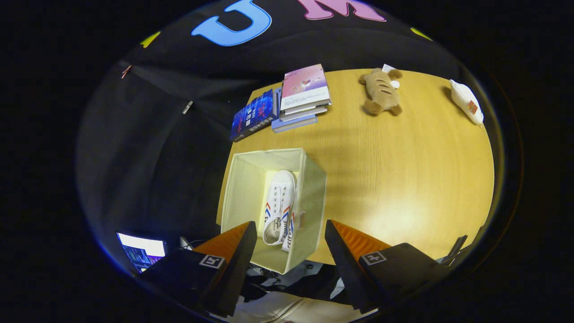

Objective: Open the storage box then place both shoes into the box .Put the left shoe in first, then the right shoe, with the right side of both shoes facing outward in a uniform manner.

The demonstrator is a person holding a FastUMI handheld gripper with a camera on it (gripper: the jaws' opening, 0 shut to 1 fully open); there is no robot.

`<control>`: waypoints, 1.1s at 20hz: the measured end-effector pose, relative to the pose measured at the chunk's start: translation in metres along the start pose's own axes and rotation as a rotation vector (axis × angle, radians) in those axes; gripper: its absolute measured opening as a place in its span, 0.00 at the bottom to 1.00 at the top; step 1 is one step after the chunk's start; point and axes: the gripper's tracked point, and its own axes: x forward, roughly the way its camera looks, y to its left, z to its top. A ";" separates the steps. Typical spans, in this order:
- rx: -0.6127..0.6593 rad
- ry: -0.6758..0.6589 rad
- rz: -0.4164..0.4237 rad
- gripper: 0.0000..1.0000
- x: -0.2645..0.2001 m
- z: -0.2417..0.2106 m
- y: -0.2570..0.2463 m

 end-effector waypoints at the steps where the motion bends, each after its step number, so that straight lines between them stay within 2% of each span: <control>1: -0.004 -0.038 -0.005 0.94 -0.009 0.003 -0.008; 6: -0.047 -0.197 -0.047 0.94 -0.059 0.006 -0.060; 10: -0.165 -0.337 -0.110 0.94 -0.095 0.003 -0.098; 15: -0.271 -0.515 -0.123 0.94 -0.128 0.004 -0.114; 19: -0.309 -0.659 -0.134 0.94 -0.158 0.010 -0.115; 22: -0.353 -0.770 -0.184 0.94 -0.187 0.017 -0.116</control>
